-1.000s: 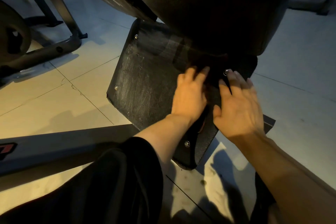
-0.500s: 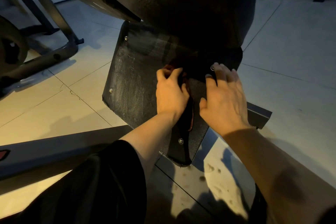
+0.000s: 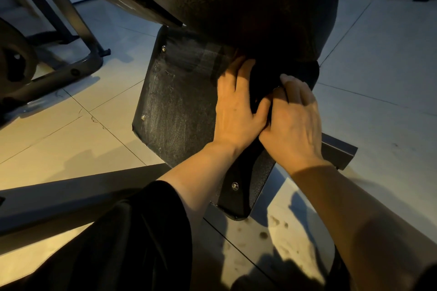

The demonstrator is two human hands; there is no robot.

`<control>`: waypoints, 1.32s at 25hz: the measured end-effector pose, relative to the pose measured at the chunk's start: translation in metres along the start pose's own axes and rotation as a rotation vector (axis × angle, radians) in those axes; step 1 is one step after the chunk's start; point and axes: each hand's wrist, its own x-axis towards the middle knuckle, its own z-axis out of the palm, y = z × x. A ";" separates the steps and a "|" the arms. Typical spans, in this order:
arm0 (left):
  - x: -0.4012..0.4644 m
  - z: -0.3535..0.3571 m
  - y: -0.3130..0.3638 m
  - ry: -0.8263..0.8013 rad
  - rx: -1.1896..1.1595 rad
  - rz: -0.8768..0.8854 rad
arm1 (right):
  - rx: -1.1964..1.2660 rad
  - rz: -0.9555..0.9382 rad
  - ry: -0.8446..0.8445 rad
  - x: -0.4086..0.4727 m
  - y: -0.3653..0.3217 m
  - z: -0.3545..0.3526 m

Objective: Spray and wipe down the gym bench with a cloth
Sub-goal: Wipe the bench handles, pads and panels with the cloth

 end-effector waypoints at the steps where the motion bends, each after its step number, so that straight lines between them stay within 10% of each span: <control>1: -0.002 0.000 -0.008 -0.063 0.012 0.080 | -0.006 -0.005 0.021 0.001 0.000 0.004; 6: 0.009 -0.001 -0.032 -0.164 0.211 0.163 | -0.065 -0.031 0.018 0.001 -0.006 0.021; 11: 0.018 -0.011 -0.056 0.049 0.114 -0.347 | -0.109 -0.056 0.028 0.001 -0.009 0.031; 17: 0.023 -0.014 -0.058 -0.188 0.201 0.288 | -0.140 -0.043 0.034 0.005 -0.021 0.038; 21: 0.032 -0.028 -0.087 0.013 0.163 -0.344 | -0.172 -0.058 -0.010 0.009 -0.025 0.048; 27: 0.039 -0.015 -0.062 -0.190 0.198 0.234 | -0.118 -0.041 0.039 0.026 -0.034 0.054; 33: 0.060 -0.015 -0.082 0.014 0.174 -0.293 | -0.125 -0.092 0.061 0.032 -0.034 0.065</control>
